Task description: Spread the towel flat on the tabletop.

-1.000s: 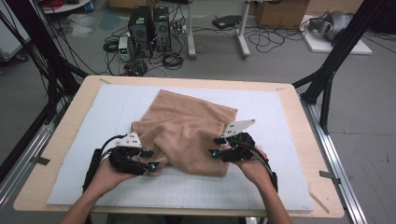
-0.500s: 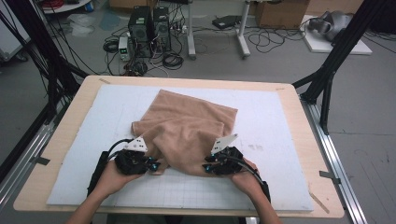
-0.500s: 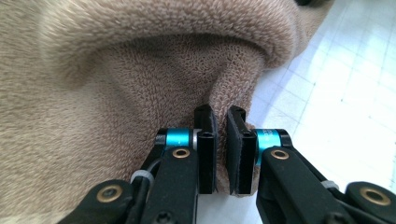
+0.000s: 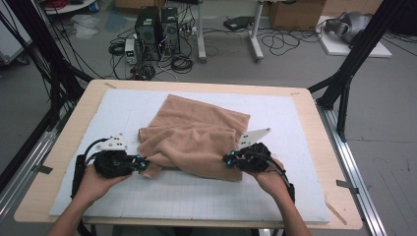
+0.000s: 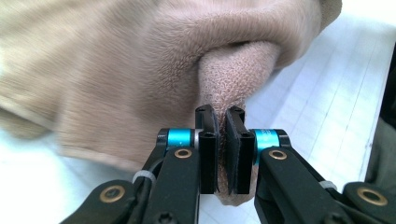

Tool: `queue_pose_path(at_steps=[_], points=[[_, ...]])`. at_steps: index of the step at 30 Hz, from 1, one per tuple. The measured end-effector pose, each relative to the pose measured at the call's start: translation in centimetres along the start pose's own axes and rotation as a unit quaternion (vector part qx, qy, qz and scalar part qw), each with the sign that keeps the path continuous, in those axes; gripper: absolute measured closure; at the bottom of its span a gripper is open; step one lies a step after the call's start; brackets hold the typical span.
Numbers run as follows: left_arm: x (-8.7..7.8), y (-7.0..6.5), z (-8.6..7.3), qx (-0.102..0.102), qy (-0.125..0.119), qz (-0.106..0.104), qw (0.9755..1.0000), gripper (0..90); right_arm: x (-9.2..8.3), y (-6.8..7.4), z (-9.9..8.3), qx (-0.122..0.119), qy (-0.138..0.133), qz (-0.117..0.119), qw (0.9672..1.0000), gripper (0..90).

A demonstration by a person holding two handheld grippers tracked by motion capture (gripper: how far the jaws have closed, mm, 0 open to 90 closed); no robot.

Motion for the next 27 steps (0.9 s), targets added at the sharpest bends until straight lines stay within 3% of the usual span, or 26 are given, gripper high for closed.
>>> queue_pose_path(at_steps=[3,5,13,16,18,20,22,27], points=[[-0.4,1.2,0.4,-0.011,-0.005,0.007,0.9999,84.6,-1.0,-1.4,0.7,0.014,-0.01,-0.023,0.9996,86.1],[0.2,1.7,0.5,-0.014,0.003,0.01,0.9998,84.6,-1.0,-2.4,0.9,0.026,-0.016,-0.026,0.9992,86.2],[4.9,5.5,0.5,-0.038,0.041,0.064,0.9964,84.1,3.0,-5.4,-0.5,0.054,0.054,-0.059,0.9953,86.1],[6.5,6.7,0.1,-0.044,0.057,0.073,0.9947,83.7,3.9,-6.4,-1.3,0.072,0.065,-0.062,0.9934,86.1],[7.2,7.3,-0.2,-0.058,0.058,0.076,0.9938,83.2,4.0,-6.9,-1.5,0.084,0.058,-0.057,0.9931,86.1],[7.2,7.5,-0.2,-0.066,0.055,0.076,0.9934,81.7,4.0,-6.9,-1.5,0.084,0.056,-0.057,0.9932,85.7],[6.7,7.3,0.0,-0.061,0.054,0.081,0.9934,76.7,3.9,-6.7,-1.4,0.082,0.054,-0.057,0.9936,84.8],[4.1,6.7,0.9,-0.062,0.019,0.08,0.9947,66.0,2.4,-6.2,-0.7,0.076,0.022,-0.052,0.9955,81.0]])
Point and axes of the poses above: each handheld gripper's, and its own axes: x roughly forward along the jaws, z roughly out of its top, y roughly to its left, the point moved 4 cm from there along x, roughly forward along the jaws, and after that the axes turned 4 degrees about -y, right-handed, at the moved point
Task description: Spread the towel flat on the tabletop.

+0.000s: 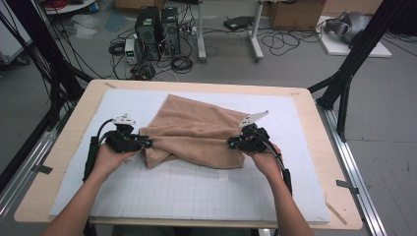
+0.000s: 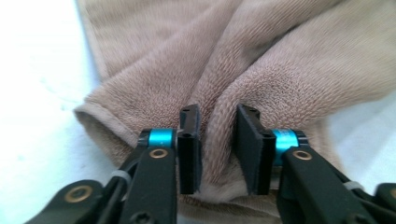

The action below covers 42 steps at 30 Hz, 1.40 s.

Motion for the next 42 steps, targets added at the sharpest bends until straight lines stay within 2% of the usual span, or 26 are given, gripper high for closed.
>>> queue_pose_path(at_steps=[2,5,7,11,12,14,17,20,22,24,25,28,32,34,35,37,42], points=[[-1.1,-0.2,0.3,0.004,-0.003,0.0,1.0,63.4,-0.6,0.5,0.1,-0.003,-0.006,0.002,1.0,79.4],[-2.7,-0.8,0.7,0.009,-0.018,-0.006,0.9998,60.0,-1.6,1.3,0.3,-0.019,-0.013,-0.007,0.9997,77.4],[-3.5,-1.2,0.8,0.014,-0.018,-0.009,0.9997,58.1,-2.3,1.7,0.4,-0.023,-0.021,-0.009,0.9995,76.6],[-4.0,-2.7,0.5,0.028,-0.018,-0.029,0.999,56.0,-3.2,3.1,0.6,-0.046,-0.03,-0.002,0.9985,74.1],[-3.9,-3.1,0.3,0.029,-0.015,-0.034,0.9989,55.8,-3.2,3.7,0.6,-0.055,-0.032,0.003,0.998,73.0],[-3.1,-4.0,-0.4,0.043,0.008,-0.043,0.9981,55.4,-3.0,4.7,0.5,-0.072,-0.032,0.016,0.9968,69.5],[-1.4,-4.7,-1.4,0.046,0.03,-0.052,0.9971,53.2,-1.9,6.0,-0.1,-0.08,-0.02,0.037,0.9959,60.9],[0.5,-4.5,-2.2,0.058,0.072,-0.034,0.9951,50.1,0.0,6.4,-1.1,-0.092,0.016,0.029,0.9952,54.1],[1.6,-4.3,-2.5,0.061,0.088,-0.023,0.994,50.0,1.2,6.2,-1.8,-0.095,0.04,0.026,0.9943,53.2],[2.4,-4.0,-2.7,0.065,0.095,-0.011,0.9933,53.1,2.3,5.9,-2.4,-0.091,0.058,0.024,0.9939,53.8],[2.7,-3.9,-2.8,0.064,0.094,-0.009,0.9935,55.7,2.8,5.8,-2.7,-0.09,0.065,0.026,0.9935,54.4],[3.0,-3.7,-2.9,0.061,0.079,-0.008,0.9949,62.9,3.1,5.3,-2.8,-0.064,0.047,0.029,0.9964,60.8],[2.8,-3.6,-2.8,0.06,0.076,-0.015,0.9952,70.2,3.1,5.0,-2.8,-0.062,0.041,0.035,0.9966,78.0],[2.5,-3.6,-2.8,0.056,0.074,-0.021,0.9954,72.4,3.1,4.9,-2.7,-0.056,0.038,0.041,0.9968,83.0],[2.3,-3.5,-2.8,0.055,0.071,-0.025,0.9956,73.4,3.0,4.9,-2.7,-0.06,0.038,0.043,0.9965,83.8],[1.6,-3.5,-2.6,0.052,0.063,-0.035,0.9961,74.8,2.6,4.8,-2.7,-0.051,0.031,0.051,0.9969,84.4],[-0.9,-3.2,-1.9,0.048,0.023,-0.061,0.9967,77.3,0.5,4.0,-2.3,-0.031,-0.009,0.057,0.9979,84.9]])
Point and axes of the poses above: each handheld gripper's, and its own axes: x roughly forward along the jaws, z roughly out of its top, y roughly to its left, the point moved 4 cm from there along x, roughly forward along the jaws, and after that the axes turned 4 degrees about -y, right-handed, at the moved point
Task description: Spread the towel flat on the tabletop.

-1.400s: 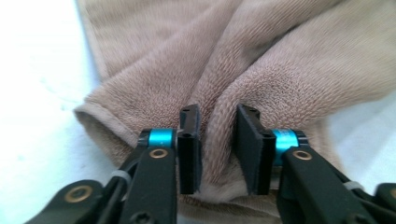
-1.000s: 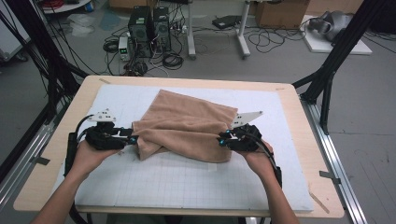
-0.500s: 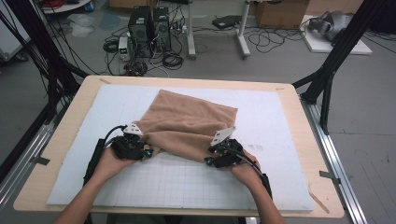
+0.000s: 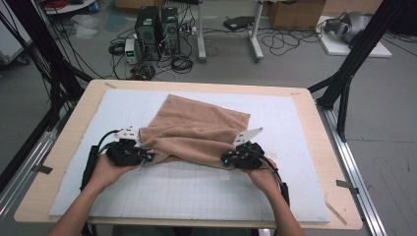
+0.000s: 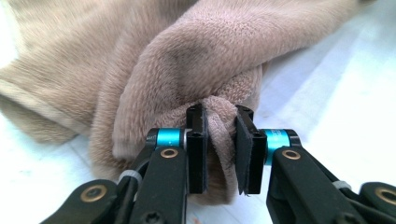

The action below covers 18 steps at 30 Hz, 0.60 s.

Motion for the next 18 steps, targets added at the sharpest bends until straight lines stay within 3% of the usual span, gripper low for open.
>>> queue_pose_path(at_steps=[7,13,16,18], points=[[-3.1,-1.0,1.2,0.014,-0.024,-0.017,0.9995,78.1,-2.9,0.3,1.7,-0.011,-0.018,-0.009,0.9997,84.9],[-6.0,-2.3,1.3,0.016,-0.042,-0.074,0.9963,78.1,-4.9,2.3,2.8,-0.031,-0.034,0.013,0.9989,84.9],[-6.9,-2.5,1.4,0.021,-0.047,-0.08,0.9955,78.0,-5.8,3.3,3.4,-0.039,-0.046,0.027,0.9978,84.9],[-6.9,-2.2,1.6,0.021,-0.05,-0.068,0.9962,77.9,-6.1,3.5,4.0,-0.045,-0.05,0.026,0.9974,84.8]])
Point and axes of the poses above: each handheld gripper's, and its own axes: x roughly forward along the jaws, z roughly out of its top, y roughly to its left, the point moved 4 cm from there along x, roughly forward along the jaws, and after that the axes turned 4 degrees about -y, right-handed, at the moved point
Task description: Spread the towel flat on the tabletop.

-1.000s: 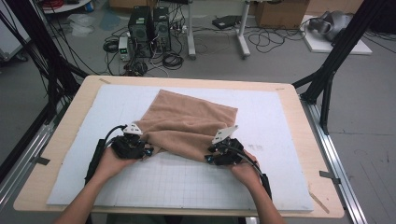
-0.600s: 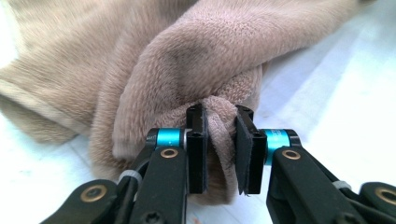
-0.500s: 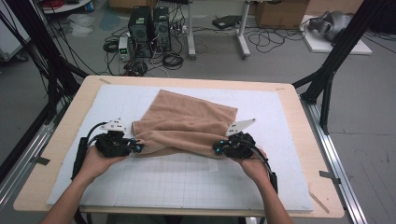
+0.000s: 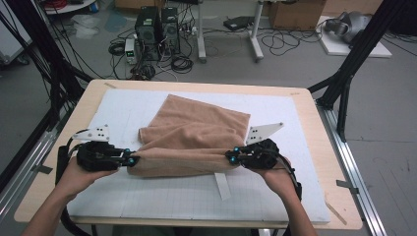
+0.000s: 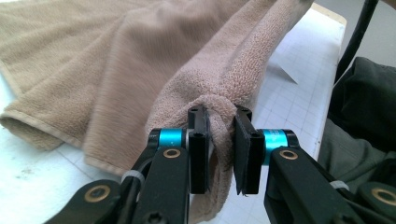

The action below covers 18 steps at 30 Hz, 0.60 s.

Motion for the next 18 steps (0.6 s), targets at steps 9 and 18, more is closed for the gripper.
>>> queue_pose_path(at_steps=[9,18], points=[[6.2,6.3,-0.1,-0.033,0.018,0.144,0.9889,77.0,4.7,-7.2,-0.4,0.053,0.037,-0.084,0.9943,84.5],[9.0,9.0,-1.2,-0.068,0.04,0.178,0.9808,69.6,7.7,-10.7,-2.1,0.111,0.048,-0.094,0.9881,77.8]])
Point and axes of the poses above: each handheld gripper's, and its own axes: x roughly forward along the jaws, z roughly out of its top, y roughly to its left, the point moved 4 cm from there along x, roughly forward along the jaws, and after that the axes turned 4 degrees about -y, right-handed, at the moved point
